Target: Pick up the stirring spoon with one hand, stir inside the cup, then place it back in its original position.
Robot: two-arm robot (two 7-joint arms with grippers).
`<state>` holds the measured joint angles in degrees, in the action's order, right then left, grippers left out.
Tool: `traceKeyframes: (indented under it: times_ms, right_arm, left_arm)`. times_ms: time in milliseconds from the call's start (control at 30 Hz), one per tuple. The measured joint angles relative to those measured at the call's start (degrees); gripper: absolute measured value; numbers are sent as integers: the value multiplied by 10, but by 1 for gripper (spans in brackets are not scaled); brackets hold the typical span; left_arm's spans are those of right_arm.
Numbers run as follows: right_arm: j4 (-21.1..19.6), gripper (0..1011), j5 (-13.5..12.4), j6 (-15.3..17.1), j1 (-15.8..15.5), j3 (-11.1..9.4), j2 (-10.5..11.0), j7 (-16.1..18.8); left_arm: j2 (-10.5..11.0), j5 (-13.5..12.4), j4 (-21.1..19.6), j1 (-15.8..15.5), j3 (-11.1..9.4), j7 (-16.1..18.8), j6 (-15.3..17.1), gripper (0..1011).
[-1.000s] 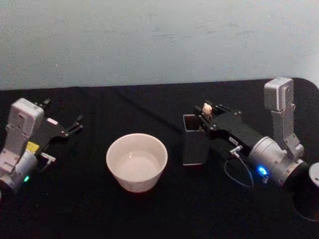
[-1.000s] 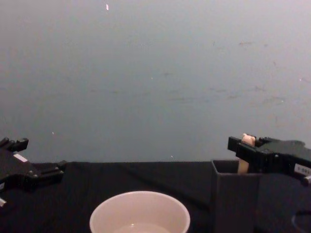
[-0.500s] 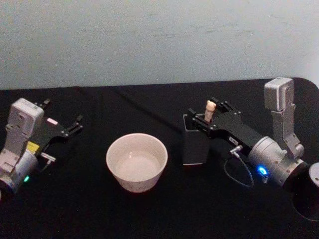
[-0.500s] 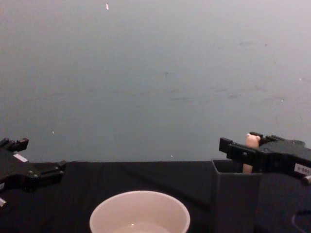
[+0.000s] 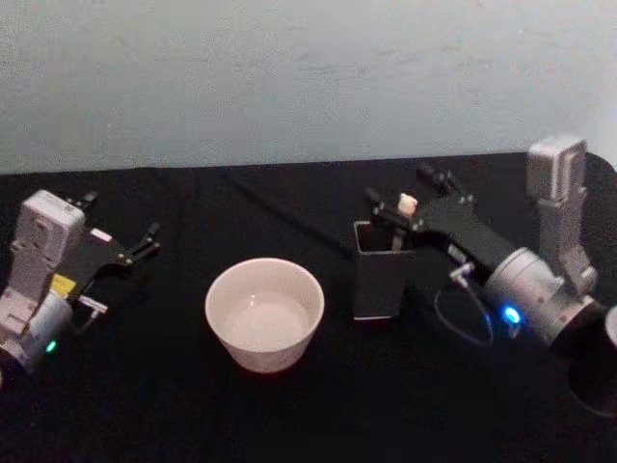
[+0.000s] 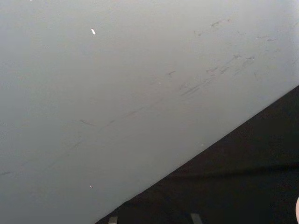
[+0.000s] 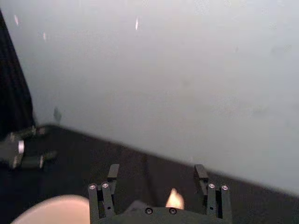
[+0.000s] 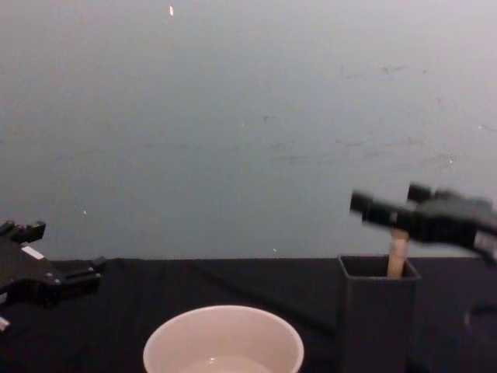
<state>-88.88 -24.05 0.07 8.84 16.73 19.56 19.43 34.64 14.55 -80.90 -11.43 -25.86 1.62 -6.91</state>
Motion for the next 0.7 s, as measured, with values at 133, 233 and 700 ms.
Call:
traceKeyframes:
  times_ms: [133,233,700]
  right_arm:
    - [-10,1000,-9,-28,8,-21,-12,-8]
    - [-12,1000,-7,-50,15,-40,-23,-30]
    - [39,1000,102,-55,-8,-64,-27,-112]
  left_arm:
    - [0,0,0,0,0,0,0,1001]
    - [0,0,0,0,0,0,0,1001]
    - [0,0,0,0,0,0,0,1001]
